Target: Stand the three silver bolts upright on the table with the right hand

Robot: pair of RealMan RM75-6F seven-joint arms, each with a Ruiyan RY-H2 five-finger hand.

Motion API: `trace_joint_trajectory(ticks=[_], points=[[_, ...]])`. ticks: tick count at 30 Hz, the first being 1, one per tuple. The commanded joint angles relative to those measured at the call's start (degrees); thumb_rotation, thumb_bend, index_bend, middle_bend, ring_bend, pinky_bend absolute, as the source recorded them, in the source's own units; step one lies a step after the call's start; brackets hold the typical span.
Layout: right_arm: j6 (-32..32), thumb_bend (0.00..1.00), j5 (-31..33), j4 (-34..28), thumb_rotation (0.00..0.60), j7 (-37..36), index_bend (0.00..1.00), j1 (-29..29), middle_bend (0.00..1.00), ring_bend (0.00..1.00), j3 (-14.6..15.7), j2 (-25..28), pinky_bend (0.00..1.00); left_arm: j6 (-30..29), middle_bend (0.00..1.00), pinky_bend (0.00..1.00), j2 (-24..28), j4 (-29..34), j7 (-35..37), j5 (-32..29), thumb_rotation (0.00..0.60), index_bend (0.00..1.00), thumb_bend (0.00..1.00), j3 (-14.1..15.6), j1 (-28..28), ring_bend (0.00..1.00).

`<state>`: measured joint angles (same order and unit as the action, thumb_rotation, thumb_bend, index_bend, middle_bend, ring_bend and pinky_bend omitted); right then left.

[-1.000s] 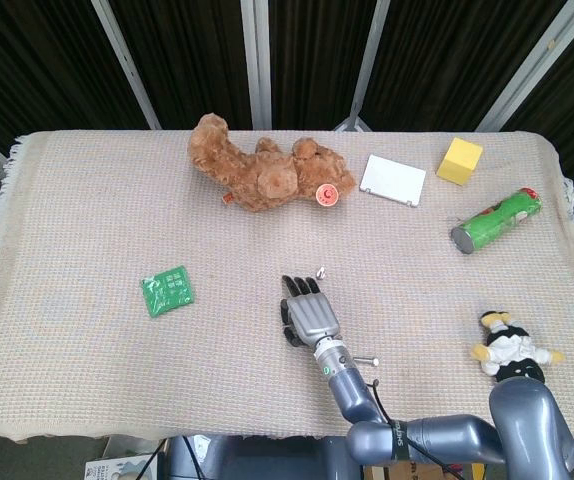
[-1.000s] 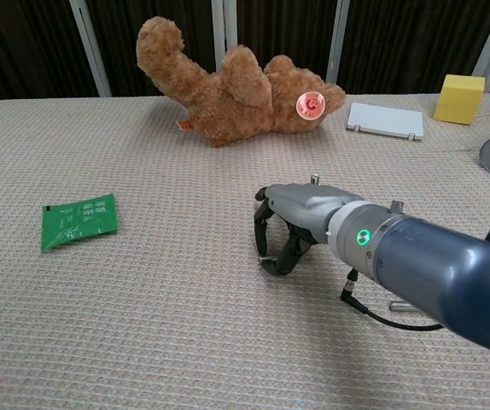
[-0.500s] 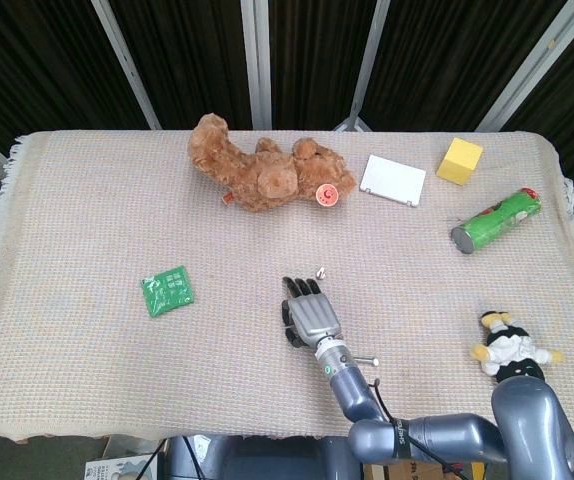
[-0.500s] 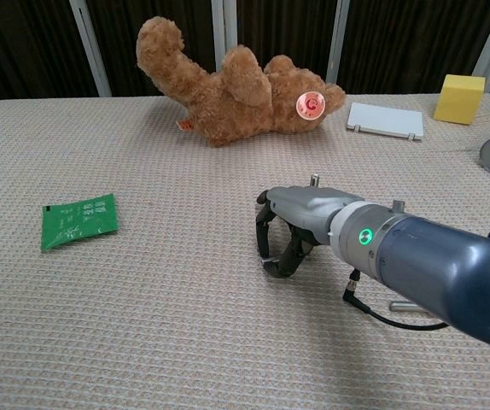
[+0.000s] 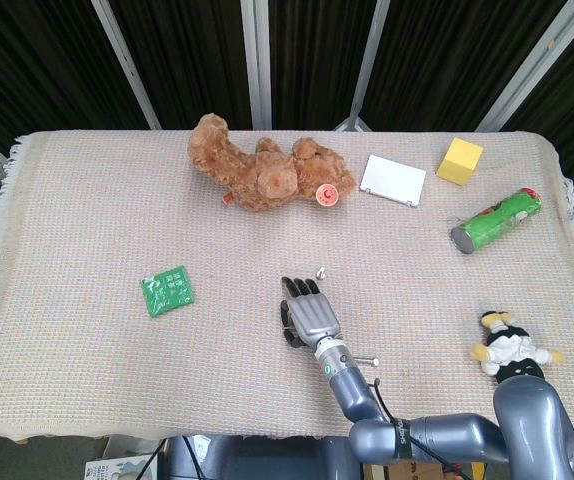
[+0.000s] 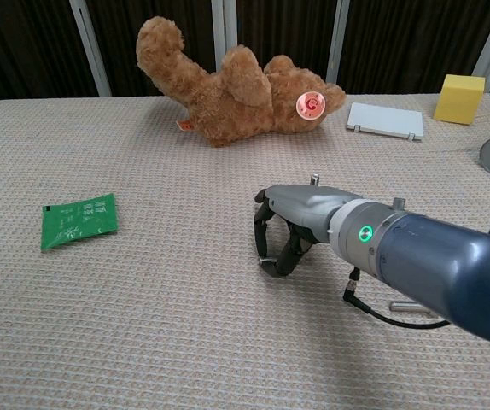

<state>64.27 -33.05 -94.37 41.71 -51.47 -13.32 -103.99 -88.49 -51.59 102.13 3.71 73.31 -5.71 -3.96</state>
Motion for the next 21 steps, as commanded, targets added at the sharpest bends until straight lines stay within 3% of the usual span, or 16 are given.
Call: trace_joint_trajectory(ticks=[1, 21], points=[[-0.1, 0.4, -0.4, -0.9, 0.6, -0.4, 0.62, 0.1, 0.0, 0.0, -0.2, 0.6, 0.05, 0.1, 0.03, 0.06, 0.0, 0.0, -0.1, 0.0, 0.6, 0.03, 0.08, 0.0, 0.0, 0.0], [0.4, 0.4, 0.8, -5.6, 0.6, -0.8, 0.62, -0.9, 0.0, 0.0, -1.7, 3.2, 0.05, 0.1, 0.03, 0.06, 0.1, 0.1, 0.1, 0.1, 0.6, 0.03, 0.08, 0.1, 0.0, 0.0]])
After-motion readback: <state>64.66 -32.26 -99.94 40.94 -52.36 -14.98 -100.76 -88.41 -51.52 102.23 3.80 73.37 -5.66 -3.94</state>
